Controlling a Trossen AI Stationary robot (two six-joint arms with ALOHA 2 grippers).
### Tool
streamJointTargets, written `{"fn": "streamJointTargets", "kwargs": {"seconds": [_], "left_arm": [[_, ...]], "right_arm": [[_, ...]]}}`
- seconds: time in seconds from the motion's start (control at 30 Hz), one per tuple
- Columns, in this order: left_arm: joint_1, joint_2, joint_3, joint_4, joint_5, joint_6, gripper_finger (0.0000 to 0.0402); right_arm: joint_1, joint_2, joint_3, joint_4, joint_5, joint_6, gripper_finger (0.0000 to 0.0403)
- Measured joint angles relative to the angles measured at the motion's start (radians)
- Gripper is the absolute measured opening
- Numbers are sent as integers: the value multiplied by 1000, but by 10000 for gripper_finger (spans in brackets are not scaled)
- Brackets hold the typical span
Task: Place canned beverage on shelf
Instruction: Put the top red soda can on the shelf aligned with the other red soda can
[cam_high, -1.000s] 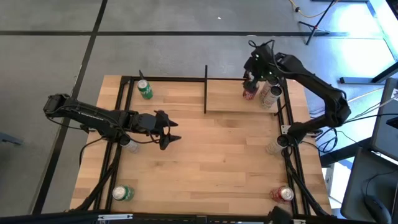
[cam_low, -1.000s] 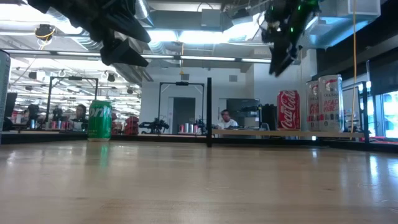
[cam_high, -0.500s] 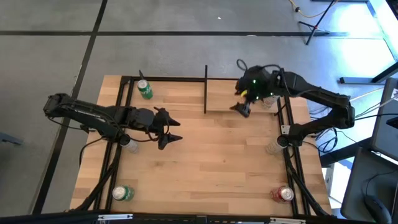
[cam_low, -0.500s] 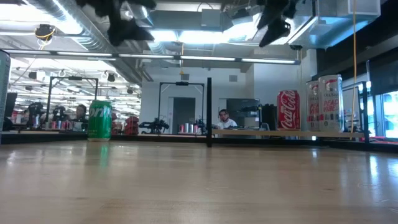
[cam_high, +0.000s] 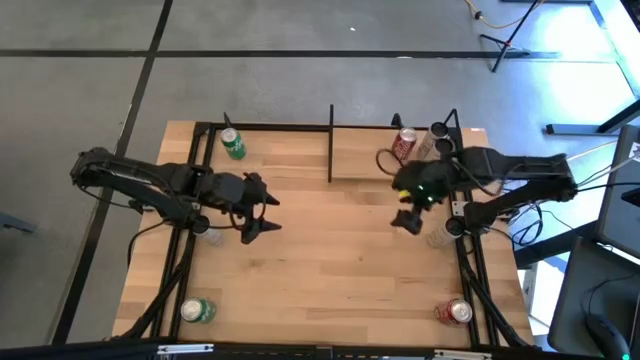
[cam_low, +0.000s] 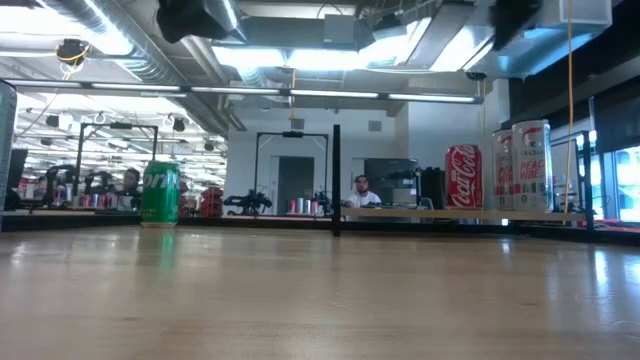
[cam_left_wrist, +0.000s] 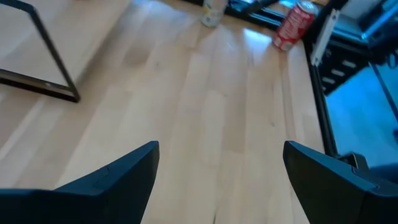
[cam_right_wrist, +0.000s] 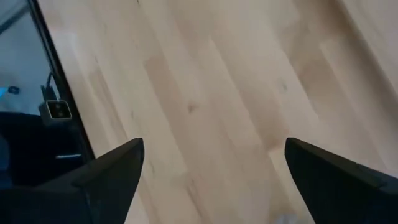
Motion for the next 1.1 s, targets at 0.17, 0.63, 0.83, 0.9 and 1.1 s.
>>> {"fn": "streamJointTargets", "kwargs": {"seconds": [0.17, 0.63, 0.83, 0.9, 1.1], "left_arm": [[-16, 0, -3, -6, 8, 1, 331], [-16, 0, -4, -3, -22, 18, 331], [-16, 0, -4, -2, -34, 30, 331], [-16, 0, -4, -2, -45, 30, 331], [-16, 0, -4, -2, -53, 30, 331]], "right_arm": [[109, -51, 0, -129, 127, 166, 374], [241, -132, -140, -302, 189, 443, 374], [241, -225, -254, -307, 226, 544, 374], [240, -248, -281, -303, 231, 572, 374], [241, -301, -368, -302, 184, 641, 374]]}}
